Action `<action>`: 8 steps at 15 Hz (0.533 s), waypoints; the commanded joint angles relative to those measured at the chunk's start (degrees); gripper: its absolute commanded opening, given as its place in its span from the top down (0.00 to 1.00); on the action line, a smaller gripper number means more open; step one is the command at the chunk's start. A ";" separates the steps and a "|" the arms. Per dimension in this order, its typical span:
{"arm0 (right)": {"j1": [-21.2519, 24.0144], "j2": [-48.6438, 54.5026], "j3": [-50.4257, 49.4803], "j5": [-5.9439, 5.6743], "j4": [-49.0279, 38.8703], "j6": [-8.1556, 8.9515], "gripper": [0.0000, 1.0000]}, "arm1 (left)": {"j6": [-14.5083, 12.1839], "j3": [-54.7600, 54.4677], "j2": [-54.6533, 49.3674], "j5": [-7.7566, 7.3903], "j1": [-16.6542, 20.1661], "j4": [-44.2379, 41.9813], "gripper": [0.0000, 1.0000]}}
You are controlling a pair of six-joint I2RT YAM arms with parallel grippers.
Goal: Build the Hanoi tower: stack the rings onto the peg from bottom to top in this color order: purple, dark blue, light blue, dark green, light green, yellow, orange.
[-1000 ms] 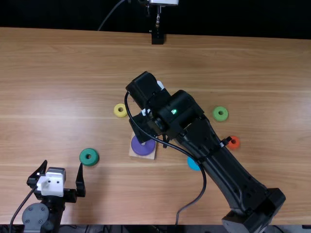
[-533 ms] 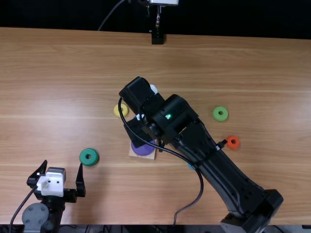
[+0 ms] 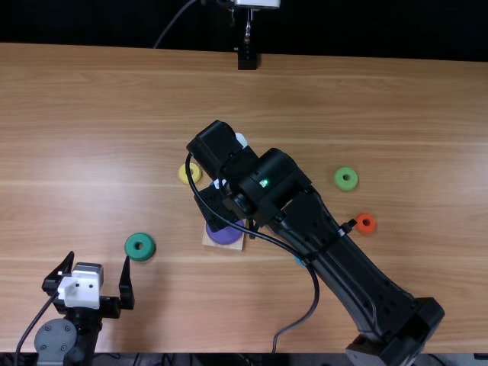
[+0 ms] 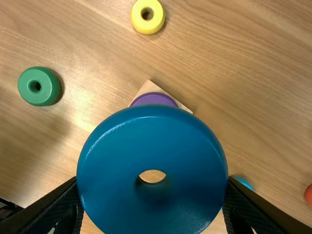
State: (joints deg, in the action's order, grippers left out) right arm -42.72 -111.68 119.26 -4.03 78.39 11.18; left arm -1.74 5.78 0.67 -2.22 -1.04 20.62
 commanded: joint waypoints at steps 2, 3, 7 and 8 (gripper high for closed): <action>0.18 1.73 -0.43 0.02 -0.07 0.00 0.94 | -1.00 -5.78 -0.67 -1.05 -0.02 4.90 0.00; 0.18 1.73 -0.79 0.02 -0.07 0.11 0.94 | -1.00 -5.78 -0.67 -1.05 -0.02 4.90 0.00; 0.27 1.64 -1.84 0.02 -0.07 0.21 0.94 | -1.00 -5.78 -0.67 -1.05 0.07 4.90 0.00; 0.27 1.11 -2.02 0.02 -0.18 0.21 0.94 | -1.00 -5.78 -0.67 -1.05 0.07 4.90 0.00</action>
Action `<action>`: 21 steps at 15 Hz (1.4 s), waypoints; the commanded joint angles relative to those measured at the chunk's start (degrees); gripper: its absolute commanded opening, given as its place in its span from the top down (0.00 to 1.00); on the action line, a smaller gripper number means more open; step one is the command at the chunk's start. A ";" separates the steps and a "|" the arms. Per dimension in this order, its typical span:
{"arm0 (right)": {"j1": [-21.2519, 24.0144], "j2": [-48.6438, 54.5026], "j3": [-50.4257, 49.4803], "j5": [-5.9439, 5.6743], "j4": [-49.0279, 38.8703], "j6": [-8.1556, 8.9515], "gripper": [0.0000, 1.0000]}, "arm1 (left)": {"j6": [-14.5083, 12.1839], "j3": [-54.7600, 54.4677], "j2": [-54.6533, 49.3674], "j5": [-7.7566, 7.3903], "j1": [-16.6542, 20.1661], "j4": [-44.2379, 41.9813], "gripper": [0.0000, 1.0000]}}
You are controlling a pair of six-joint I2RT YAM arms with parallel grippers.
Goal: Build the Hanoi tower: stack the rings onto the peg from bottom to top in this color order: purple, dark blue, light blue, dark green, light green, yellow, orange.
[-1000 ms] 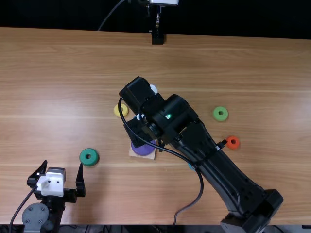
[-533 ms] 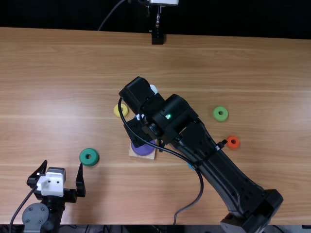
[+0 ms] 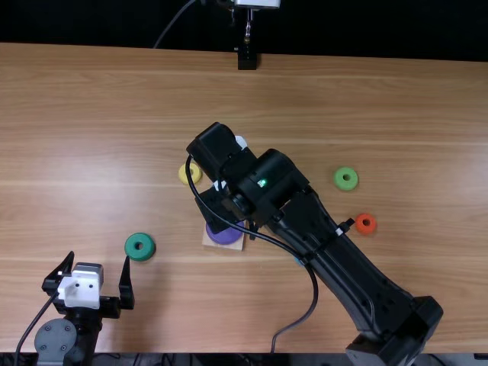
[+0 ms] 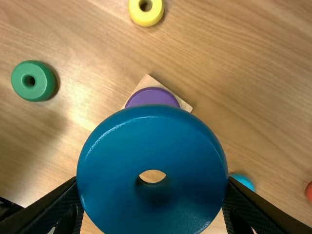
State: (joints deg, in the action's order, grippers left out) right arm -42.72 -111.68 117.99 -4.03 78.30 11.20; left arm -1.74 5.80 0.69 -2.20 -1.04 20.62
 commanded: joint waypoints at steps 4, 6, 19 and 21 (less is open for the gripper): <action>0.27 -0.29 -0.84 0.02 -0.09 0.19 0.94 | -1.00 -5.80 -0.69 -1.07 0.07 4.90 0.00; 0.27 -0.38 -0.92 0.02 -0.09 0.40 0.92 | -1.00 -5.80 -0.69 -1.07 0.07 4.90 0.00; 0.27 -2.49 -0.92 -0.19 -0.30 0.40 0.00 | -1.00 -5.80 -0.69 -1.07 0.07 4.90 0.00; 0.18 -2.40 -0.48 -0.19 -0.62 0.51 0.00 | -1.00 -5.80 -0.69 -1.07 0.07 4.90 0.00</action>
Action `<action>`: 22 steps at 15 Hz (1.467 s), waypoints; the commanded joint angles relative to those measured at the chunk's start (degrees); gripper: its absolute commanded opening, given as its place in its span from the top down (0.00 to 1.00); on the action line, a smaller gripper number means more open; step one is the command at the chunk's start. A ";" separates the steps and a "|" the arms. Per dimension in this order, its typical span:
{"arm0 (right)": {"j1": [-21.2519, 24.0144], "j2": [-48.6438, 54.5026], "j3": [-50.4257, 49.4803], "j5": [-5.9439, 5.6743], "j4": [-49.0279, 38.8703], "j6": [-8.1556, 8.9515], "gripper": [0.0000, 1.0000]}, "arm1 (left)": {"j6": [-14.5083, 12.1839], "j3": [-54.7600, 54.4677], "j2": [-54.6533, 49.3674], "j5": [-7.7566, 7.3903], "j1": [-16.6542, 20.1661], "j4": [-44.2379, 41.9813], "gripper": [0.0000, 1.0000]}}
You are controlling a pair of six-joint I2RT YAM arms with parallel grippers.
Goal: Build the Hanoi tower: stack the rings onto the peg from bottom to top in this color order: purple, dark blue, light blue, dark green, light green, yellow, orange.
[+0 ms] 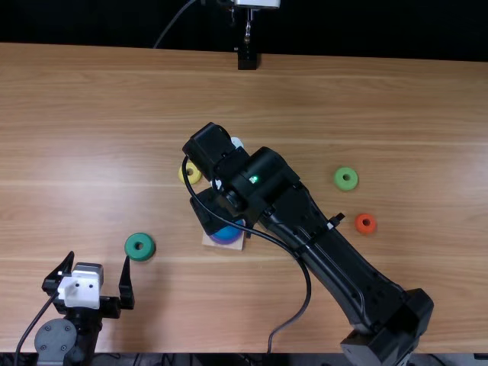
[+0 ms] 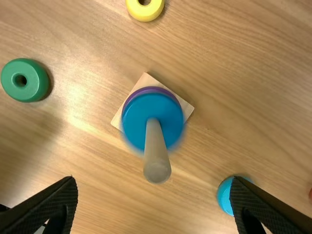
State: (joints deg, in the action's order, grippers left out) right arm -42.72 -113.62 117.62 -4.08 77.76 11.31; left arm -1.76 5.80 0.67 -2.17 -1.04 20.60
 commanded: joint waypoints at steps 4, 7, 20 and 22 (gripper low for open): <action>0.27 -0.37 3.05 0.07 -1.65 0.61 0.00 | -0.98 -5.80 -0.67 -1.09 0.07 4.92 0.00; 1.94 0.07 5.78 -0.46 -6.19 0.61 0.00 | -0.98 -5.80 -0.67 -1.09 0.07 4.92 0.00; 20.66 30.13 -48.19 -5.63 -50.80 -0.34 0.00 | -0.98 -5.80 -0.67 -1.09 0.07 4.92 0.00; 20.57 31.71 -53.90 -5.42 -50.27 -0.55 0.00 | -0.98 -5.80 -0.67 -1.09 -0.02 4.92 0.00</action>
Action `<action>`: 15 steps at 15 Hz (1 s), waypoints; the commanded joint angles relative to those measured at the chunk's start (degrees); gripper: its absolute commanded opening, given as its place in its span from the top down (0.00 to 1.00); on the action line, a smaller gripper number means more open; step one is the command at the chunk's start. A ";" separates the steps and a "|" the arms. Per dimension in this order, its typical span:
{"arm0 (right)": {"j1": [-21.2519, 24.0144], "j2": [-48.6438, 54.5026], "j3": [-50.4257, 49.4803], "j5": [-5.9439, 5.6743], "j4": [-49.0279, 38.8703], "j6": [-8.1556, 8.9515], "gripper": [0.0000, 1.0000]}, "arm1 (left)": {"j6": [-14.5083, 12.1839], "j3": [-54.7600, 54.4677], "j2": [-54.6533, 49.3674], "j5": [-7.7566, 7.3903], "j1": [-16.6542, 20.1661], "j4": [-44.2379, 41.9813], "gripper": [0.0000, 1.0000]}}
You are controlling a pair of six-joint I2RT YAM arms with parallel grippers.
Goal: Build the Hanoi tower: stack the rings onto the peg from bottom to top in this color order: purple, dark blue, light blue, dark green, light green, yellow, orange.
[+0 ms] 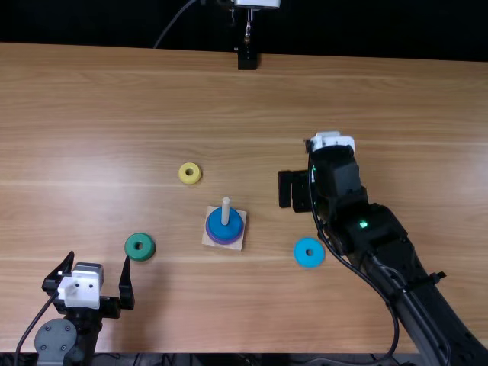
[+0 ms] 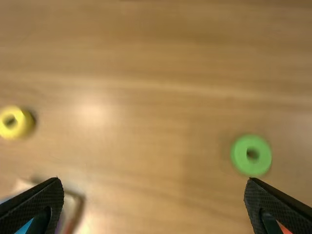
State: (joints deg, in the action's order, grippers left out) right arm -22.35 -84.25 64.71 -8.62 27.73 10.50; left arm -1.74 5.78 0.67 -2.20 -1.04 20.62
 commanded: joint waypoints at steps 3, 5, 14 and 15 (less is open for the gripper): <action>0.11 2.25 -4.59 -0.66 6.51 0.15 0.00 | -1.00 -5.78 -0.67 -1.07 0.07 4.90 0.00; 0.20 1.89 -4.68 0.08 12.20 0.26 0.00 | -1.00 -5.78 -0.67 -1.07 0.07 4.90 0.00; -0.06 -4.96 -6.35 1.66 16.21 4.05 0.00 | -1.00 -5.78 -0.67 -1.07 0.07 4.90 0.00; -0.06 -6.28 -6.35 1.66 16.32 5.21 0.00 | -1.00 -5.78 -0.67 -1.07 0.07 4.90 0.00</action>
State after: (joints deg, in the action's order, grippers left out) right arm -22.35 -89.14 59.11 -7.05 44.01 13.56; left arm -1.74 5.78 0.67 -2.20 -1.04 20.62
